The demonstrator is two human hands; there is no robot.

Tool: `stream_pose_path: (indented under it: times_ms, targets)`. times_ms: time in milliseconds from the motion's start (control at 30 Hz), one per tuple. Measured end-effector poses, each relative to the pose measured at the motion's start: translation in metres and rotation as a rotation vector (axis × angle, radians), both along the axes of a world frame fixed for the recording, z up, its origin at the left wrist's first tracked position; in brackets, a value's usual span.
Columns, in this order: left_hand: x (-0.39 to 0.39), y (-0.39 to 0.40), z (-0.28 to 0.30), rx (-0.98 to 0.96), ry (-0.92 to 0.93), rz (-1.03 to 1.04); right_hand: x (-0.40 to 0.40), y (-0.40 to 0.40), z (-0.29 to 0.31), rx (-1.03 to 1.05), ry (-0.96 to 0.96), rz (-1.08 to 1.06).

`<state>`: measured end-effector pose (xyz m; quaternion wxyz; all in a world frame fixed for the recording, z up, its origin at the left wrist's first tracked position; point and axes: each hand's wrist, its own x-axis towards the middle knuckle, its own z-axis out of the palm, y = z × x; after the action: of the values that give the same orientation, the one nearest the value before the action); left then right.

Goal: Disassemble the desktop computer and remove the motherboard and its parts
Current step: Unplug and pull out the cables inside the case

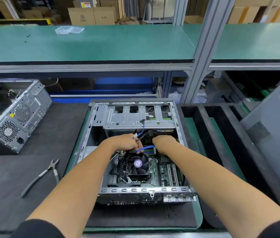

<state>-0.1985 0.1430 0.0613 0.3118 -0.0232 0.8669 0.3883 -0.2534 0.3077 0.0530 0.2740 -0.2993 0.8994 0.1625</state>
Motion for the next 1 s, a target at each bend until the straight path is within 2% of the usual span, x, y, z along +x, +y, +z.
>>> stream_pose_path:
  times_ms: [700, 833, 1000]
  targets:
    - [0.002, -0.002, 0.003, 0.015, -0.004, 0.058, 0.004, 0.008, 0.000, -0.125, -0.020, 0.003]
    - [0.007, -0.006, 0.017, 0.124, 0.003, 0.173, 0.004, 0.006, 0.001, -0.300, -0.122, -0.102]
    - [0.008, -0.023, 0.041, 0.071, 0.069, 0.240, 0.003, -0.005, -0.002, -0.474, -0.229, -0.209]
